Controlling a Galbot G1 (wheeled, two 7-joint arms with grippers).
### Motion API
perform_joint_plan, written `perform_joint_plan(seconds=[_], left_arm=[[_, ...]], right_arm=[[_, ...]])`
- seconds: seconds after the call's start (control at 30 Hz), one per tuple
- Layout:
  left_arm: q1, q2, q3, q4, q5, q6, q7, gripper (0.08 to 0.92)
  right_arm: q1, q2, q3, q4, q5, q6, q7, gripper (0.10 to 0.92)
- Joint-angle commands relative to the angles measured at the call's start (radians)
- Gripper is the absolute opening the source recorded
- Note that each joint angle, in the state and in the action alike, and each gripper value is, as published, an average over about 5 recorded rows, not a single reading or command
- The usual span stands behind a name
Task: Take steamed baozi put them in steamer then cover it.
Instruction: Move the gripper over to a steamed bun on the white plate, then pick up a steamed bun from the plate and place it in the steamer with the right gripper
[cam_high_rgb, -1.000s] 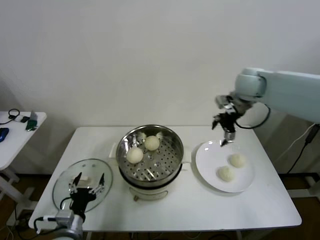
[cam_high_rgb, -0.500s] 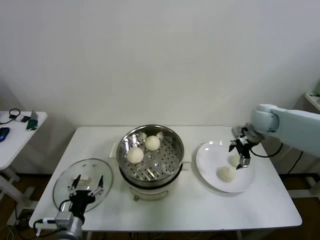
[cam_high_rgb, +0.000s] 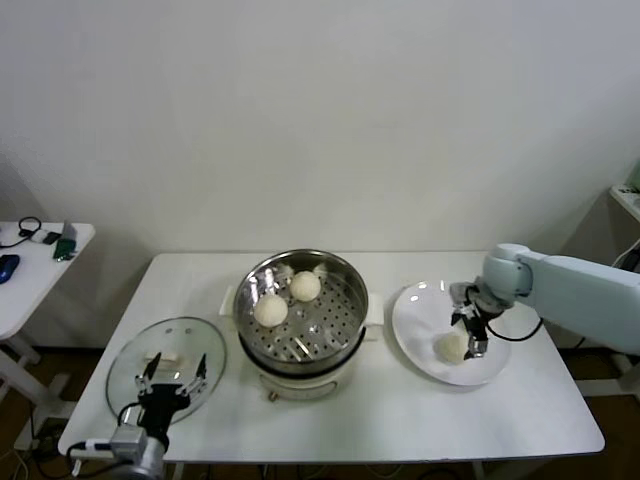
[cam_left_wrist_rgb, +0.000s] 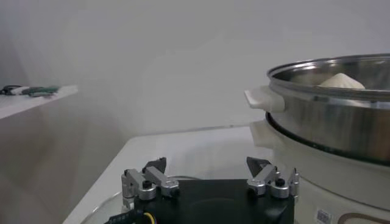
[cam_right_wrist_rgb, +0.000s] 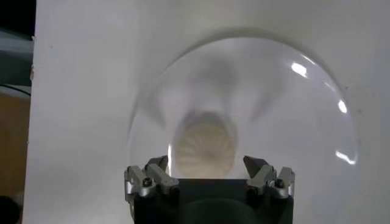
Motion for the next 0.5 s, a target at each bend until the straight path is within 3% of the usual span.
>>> perform_joint_plan(seconds=[0.03, 0.5], left_arm=[[-0.004, 0.000, 0.005, 0.004, 0.007, 0.000, 0.000, 0.823], [-0.009, 0.003, 0.003, 0.013, 0.006, -0.006, -0.001, 0.823]], right_arm=[[-0.099, 0.024, 0.065, -0.049, -0.045, -0.009, 0.020, 0.821], [-0.064, 0.036, 0.060, -0.074, -0.038, 0.005, 0.001, 0.712]])
